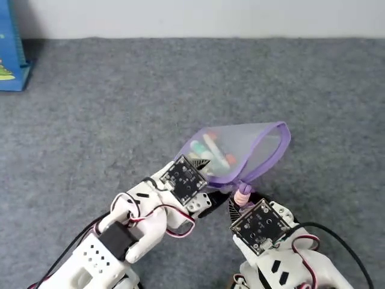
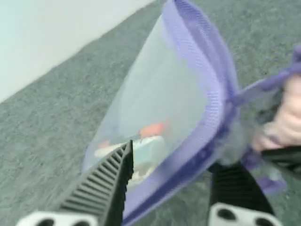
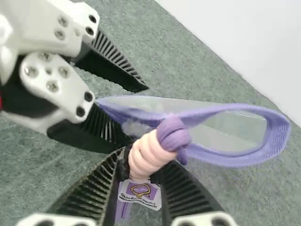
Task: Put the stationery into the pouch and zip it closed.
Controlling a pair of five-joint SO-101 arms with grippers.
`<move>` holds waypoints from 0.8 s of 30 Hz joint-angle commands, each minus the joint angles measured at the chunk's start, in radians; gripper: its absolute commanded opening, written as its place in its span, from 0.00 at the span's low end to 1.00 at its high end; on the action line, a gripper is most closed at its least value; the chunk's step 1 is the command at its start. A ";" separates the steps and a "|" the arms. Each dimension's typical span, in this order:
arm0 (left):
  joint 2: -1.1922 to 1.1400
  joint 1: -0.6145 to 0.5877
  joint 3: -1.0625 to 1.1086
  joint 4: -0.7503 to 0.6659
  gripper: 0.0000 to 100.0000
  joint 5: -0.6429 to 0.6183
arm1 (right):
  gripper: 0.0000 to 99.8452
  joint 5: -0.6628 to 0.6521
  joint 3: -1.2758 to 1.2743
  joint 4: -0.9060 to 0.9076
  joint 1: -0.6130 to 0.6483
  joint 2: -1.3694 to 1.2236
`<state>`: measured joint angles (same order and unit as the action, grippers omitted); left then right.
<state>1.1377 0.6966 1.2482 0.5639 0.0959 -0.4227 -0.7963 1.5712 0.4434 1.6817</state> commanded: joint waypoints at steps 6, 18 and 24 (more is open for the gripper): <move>0.015 0.100 0.073 -0.169 0.15 -0.008 | 0.01 0.012 0.058 0.033 0.012 -0.008; 0.025 0.017 0.067 -0.126 0.01 0.123 | 0.01 0.012 0.061 0.002 -0.176 -0.008; 0.181 -0.028 0.056 0.040 0.01 0.123 | 0.01 0.025 0.060 -0.091 -0.318 -0.008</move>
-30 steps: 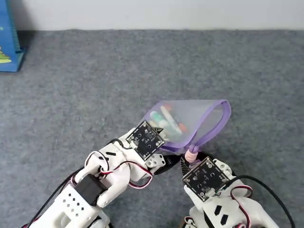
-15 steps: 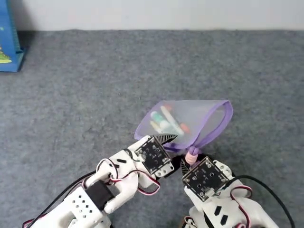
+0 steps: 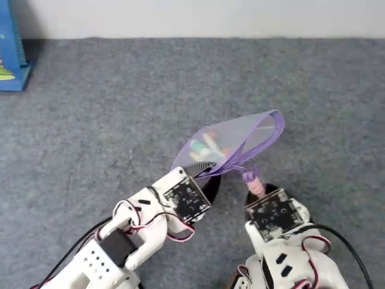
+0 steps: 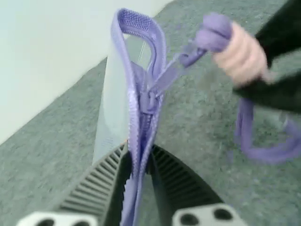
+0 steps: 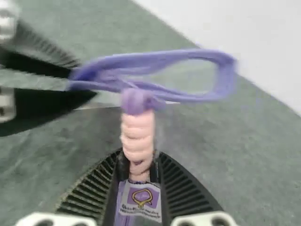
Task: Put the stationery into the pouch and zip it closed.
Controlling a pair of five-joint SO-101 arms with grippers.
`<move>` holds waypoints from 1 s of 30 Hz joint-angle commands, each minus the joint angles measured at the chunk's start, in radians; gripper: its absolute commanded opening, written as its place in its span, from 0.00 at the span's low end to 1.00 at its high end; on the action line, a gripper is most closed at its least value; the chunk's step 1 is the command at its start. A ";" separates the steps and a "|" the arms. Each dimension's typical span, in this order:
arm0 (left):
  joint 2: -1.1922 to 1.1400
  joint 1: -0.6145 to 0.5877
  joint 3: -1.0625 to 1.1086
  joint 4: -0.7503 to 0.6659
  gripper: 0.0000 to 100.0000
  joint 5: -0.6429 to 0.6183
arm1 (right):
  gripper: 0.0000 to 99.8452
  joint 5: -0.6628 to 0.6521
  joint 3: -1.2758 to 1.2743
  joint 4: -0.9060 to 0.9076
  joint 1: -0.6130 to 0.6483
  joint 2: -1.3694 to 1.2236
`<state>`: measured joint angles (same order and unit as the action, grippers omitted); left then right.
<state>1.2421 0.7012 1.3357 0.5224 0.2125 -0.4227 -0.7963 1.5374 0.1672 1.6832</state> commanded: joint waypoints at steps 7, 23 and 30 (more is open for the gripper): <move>0.370 -0.032 -0.030 0.350 0.01 0.011 | 0.01 0.123 0.057 -0.166 -0.045 -0.013; 0.580 -0.038 -0.053 0.606 0.01 0.051 | 0.01 0.169 -0.041 -0.415 -0.223 -0.197; 0.580 -0.038 -0.053 0.606 0.01 0.051 | 0.01 0.170 -0.043 -0.526 -0.329 -0.346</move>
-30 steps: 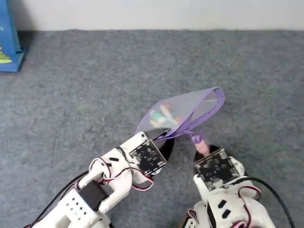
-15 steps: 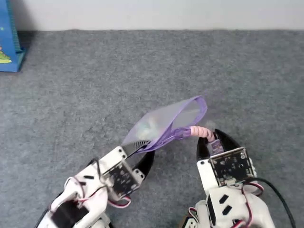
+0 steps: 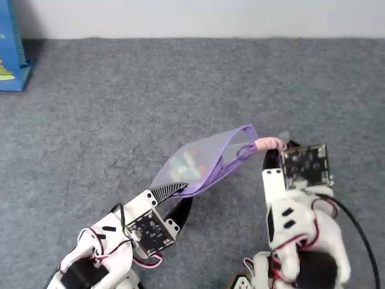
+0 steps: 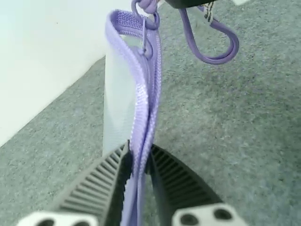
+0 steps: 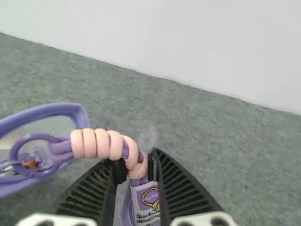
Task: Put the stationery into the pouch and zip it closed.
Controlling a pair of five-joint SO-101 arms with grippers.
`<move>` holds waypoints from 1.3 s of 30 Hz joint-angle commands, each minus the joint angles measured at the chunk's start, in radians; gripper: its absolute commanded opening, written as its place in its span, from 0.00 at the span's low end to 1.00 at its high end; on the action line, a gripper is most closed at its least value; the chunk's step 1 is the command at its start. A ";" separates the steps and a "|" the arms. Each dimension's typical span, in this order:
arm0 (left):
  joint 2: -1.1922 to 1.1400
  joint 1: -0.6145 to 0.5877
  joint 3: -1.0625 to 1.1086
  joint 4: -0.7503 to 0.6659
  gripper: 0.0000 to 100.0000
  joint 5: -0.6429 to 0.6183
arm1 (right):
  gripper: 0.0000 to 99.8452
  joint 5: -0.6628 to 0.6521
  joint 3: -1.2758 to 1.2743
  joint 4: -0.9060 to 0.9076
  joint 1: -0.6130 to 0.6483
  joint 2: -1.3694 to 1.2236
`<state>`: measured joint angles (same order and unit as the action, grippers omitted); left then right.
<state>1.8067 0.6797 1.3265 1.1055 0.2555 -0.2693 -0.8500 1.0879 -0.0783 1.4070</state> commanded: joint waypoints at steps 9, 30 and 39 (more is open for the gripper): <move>0.015 -0.017 -0.044 0.026 0.01 0.008 | 0.01 0.015 0.011 -0.280 -0.216 -0.311; 0.015 -0.017 -0.045 0.034 0.01 0.003 | 0.01 0.009 0.015 -0.378 -0.257 -0.432; 0.015 -0.109 -0.045 0.031 0.23 -0.249 | 0.32 0.017 0.018 -0.151 -0.223 -0.432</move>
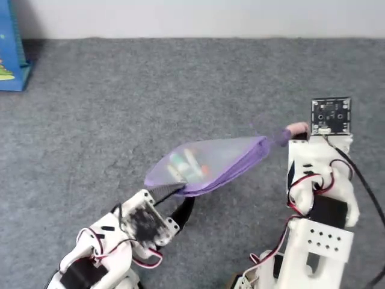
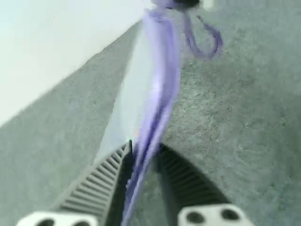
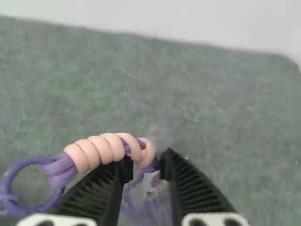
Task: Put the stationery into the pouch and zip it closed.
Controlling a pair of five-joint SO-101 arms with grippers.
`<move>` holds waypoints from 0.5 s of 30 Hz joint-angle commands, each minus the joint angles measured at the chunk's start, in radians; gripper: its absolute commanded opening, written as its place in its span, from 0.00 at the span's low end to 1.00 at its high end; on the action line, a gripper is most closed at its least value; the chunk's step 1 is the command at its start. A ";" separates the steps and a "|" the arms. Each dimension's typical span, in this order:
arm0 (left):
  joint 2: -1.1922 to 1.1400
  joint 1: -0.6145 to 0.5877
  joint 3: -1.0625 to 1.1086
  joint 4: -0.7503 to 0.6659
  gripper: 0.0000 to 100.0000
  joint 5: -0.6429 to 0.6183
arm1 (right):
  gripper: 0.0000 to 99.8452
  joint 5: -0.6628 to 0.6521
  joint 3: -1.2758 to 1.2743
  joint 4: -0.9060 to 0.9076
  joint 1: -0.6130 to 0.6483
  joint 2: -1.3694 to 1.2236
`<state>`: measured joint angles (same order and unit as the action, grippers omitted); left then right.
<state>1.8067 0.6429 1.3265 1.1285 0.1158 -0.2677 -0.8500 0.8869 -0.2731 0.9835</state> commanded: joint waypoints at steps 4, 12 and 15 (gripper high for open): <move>0.015 -0.170 -0.045 0.006 0.31 -0.180 | 0.46 0.068 0.018 0.111 -0.028 -0.008; 0.015 -0.183 -0.045 0.006 0.31 -0.183 | 0.46 0.094 0.018 0.243 -0.027 -0.008; 0.015 -0.184 -0.045 -0.002 0.31 -0.184 | 0.46 0.095 0.018 0.295 0.001 -0.010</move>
<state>1.8067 0.4664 1.3280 1.1316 -0.0560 -0.1803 -0.8531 1.1400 -0.2992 0.9697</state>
